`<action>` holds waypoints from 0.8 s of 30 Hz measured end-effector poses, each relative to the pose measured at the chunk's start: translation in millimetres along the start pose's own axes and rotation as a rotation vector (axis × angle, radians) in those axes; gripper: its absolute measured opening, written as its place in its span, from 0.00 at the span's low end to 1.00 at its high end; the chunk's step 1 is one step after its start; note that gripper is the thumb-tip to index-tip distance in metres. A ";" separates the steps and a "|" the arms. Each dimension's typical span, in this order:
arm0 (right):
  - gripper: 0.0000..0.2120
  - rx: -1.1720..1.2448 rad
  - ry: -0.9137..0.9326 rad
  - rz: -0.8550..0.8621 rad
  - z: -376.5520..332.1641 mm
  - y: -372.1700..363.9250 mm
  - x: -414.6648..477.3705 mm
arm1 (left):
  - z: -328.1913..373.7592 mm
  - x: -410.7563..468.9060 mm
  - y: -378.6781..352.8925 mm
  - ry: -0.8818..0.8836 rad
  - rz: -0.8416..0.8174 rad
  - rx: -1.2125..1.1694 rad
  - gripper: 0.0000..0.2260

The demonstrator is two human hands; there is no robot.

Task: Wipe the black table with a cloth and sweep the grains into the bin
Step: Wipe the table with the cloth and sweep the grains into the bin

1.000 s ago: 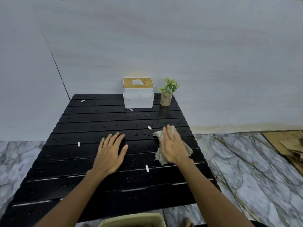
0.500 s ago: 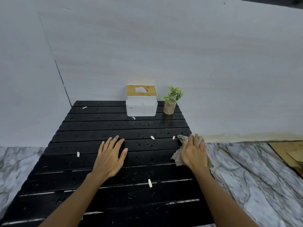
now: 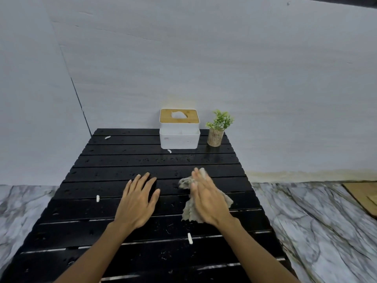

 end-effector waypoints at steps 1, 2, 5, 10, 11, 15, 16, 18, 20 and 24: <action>0.28 -0.012 -0.074 0.065 16.8 4.5 1.6 | -0.1 0.5 0.0 -0.001 0.003 -0.004 0.31; 0.29 -0.059 -0.153 0.118 35.5 9.2 5.9 | -0.2 0.7 -0.1 -0.002 0.004 -0.006 0.31; 0.32 -0.178 -0.371 0.142 80.9 21.7 26.5 | -1.3 2.3 -1.8 -0.003 -0.007 0.010 0.31; 0.31 -0.239 -0.398 0.056 73.6 19.3 67.4 | -4.2 9.5 -5.0 -0.004 -0.017 0.007 0.31; 0.31 -0.261 -0.352 0.034 63.5 12.9 75.2 | -5.0 11.6 -5.7 -0.004 -0.019 0.005 0.31; 0.29 -0.303 -0.046 -0.108 4.6 -20.6 81.5 | -8.2 18.6 -7.7 0.001 -0.016 0.007 0.31; 0.28 -0.274 0.033 -0.142 -10.6 -25.4 75.4 | -9.0 19.7 -8.2 0.001 -0.017 0.009 0.31; 0.26 -0.195 0.154 -0.164 -32.1 -27.3 58.2 | -10.3 21.3 -8.0 0.005 -0.012 0.008 0.31; 0.24 -0.098 0.176 -0.135 -30.7 -23.1 45.9 | -10.7 22.9 -7.5 0.006 -0.008 -0.002 0.32; 0.25 -0.141 -0.142 0.077 32.1 -0.6 54.1 | -13.9 26.7 -5.6 0.006 -0.005 -0.013 0.33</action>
Point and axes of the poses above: each hand's wrist, its own x-axis towards the middle knuckle, its own y-axis out of the back of the hand, z = x × y, the point moved 7 cm from there along x, towards the middle knuckle, and after that the axes turned 9 degrees about -y, right-handed, at the moved point
